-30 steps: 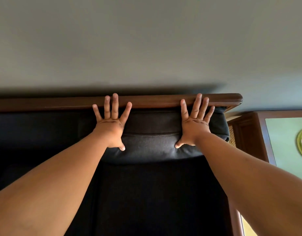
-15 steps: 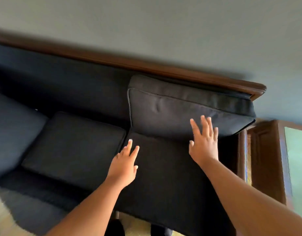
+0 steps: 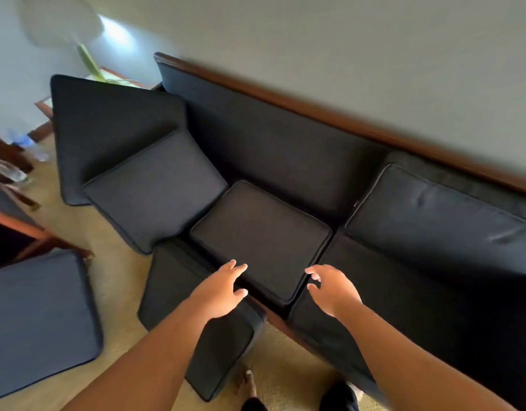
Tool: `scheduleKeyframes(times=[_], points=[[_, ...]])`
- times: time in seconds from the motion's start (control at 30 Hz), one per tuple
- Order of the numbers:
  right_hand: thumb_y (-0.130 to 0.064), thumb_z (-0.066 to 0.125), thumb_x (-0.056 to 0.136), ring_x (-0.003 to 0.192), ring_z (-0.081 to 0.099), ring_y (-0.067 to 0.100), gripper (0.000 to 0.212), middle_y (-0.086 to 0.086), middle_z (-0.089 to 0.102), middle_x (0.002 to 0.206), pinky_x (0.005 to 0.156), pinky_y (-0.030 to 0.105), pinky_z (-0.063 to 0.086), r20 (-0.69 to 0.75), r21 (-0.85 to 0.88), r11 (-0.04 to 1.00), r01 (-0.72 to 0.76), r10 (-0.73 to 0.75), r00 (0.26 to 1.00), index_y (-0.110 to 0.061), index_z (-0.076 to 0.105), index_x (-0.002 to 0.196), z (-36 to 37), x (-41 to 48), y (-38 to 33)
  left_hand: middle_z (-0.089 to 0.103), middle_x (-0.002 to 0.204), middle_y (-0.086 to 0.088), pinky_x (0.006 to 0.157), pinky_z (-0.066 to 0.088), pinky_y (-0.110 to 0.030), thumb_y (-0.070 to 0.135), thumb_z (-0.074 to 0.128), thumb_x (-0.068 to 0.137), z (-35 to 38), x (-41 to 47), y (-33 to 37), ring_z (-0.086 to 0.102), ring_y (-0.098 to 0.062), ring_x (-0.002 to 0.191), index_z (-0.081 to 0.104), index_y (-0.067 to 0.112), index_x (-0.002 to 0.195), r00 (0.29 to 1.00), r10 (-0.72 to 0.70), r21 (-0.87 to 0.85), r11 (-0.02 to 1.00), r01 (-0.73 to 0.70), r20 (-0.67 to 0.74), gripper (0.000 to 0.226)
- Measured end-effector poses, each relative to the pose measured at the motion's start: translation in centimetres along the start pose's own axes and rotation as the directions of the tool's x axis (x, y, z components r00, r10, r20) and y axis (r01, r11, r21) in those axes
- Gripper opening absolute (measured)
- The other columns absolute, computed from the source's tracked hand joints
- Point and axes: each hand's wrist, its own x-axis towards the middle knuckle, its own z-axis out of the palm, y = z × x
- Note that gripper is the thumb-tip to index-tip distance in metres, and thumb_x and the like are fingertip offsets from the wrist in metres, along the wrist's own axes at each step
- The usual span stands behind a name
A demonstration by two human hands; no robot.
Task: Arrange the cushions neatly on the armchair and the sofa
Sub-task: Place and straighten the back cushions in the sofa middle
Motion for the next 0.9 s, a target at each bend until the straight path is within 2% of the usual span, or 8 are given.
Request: scheduleKeyframes(times=[0.13,0.23,0.33,0.5,0.7,0.8,0.9], points=[[-0.031,0.059,0.098,0.105,0.062,0.012,0.036,-0.010,0.063,0.120,0.089,0.031,0.052,0.095,-0.020,0.998,0.057,-0.054,0.994,-0.032,0.060,0.134,3.5,0.6,-6.6,0.022,0.166,0.007,0.116,0.037,-0.038,0.040,0.060,0.098,-2.4,-3.9,-8.4,0.041,-0.015,0.143,0.031,0.034,0.156,0.997,-0.056,-0.112,0.992,0.050,-0.050,0.065],[-0.031,0.059,0.097,0.107,0.063,0.013,0.036,-0.009,0.065,0.119,0.094,0.034,0.052,0.167,-0.054,0.995,0.081,-0.071,0.983,-0.030,0.061,0.133,6.0,0.8,-9.6,0.038,0.158,0.002,0.113,0.039,-0.034,0.042,0.060,0.098,-2.6,-5.6,-14.2,0.049,-0.017,0.135,0.034,0.030,0.155,0.987,-0.159,-0.123,0.980,0.158,0.004,0.064],[-0.033,0.061,0.097,0.107,0.063,0.013,0.035,-0.009,0.067,0.118,0.094,0.033,0.053,0.223,-0.073,0.994,0.078,-0.060,0.973,-0.031,0.061,0.132,7.1,1.2,-10.6,0.045,0.154,-0.001,0.111,0.039,-0.032,0.044,0.059,0.098,-2.2,-5.3,-17.2,0.050,-0.018,0.133,0.036,0.027,0.155,0.976,-0.210,-0.109,0.971,0.215,0.055,0.064],[-0.033,0.061,0.096,0.106,0.064,0.014,0.036,-0.007,0.067,0.119,0.094,0.032,0.052,0.287,-0.114,0.993,0.023,0.011,0.958,-0.029,0.061,0.132,6.9,4.5,-9.9,0.046,0.153,-0.003,0.114,0.036,-0.029,0.042,0.060,0.099,-1.4,-3.4,-17.9,0.047,-0.017,0.138,0.036,0.024,0.155,0.964,-0.238,-0.152,0.955,0.255,0.121,0.064],[-0.037,0.064,0.096,0.112,0.061,0.016,0.044,-0.003,0.065,0.122,0.095,0.028,0.049,0.409,-0.190,0.982,-0.001,0.080,0.909,-0.024,0.057,0.137,6.3,10.7,-9.7,0.038,0.159,-0.004,0.116,0.029,-0.028,0.040,0.056,0.101,-1.9,-1.1,-18.3,0.036,-0.019,0.146,0.032,0.021,0.157,0.939,-0.252,-0.116,0.952,0.284,0.234,0.064],[-0.038,0.065,0.096,0.119,0.059,0.018,0.048,0.002,0.061,0.134,0.097,0.028,0.047,0.446,-0.211,0.978,-0.003,0.099,0.889,-0.023,0.055,0.140,5.7,13.0,-11.0,0.035,0.161,-0.006,0.117,0.026,-0.027,0.039,0.056,0.102,-3.3,-0.1,-18.8,0.035,-0.019,0.147,0.030,0.019,0.158,0.936,-0.259,-0.134,0.946,0.296,0.237,0.064],[-0.039,0.065,0.095,0.120,0.059,0.018,0.050,0.003,0.059,0.136,0.098,0.028,0.047,0.460,-0.190,0.982,-0.003,0.091,0.883,-0.023,0.053,0.141,4.9,14.4,-12.8,0.036,0.160,-0.007,0.117,0.027,-0.026,0.037,0.056,0.102,-4.8,0.7,-19.4,0.036,-0.018,0.146,0.031,0.018,0.157,0.935,-0.282,-0.158,0.935,0.318,0.217,0.064]])
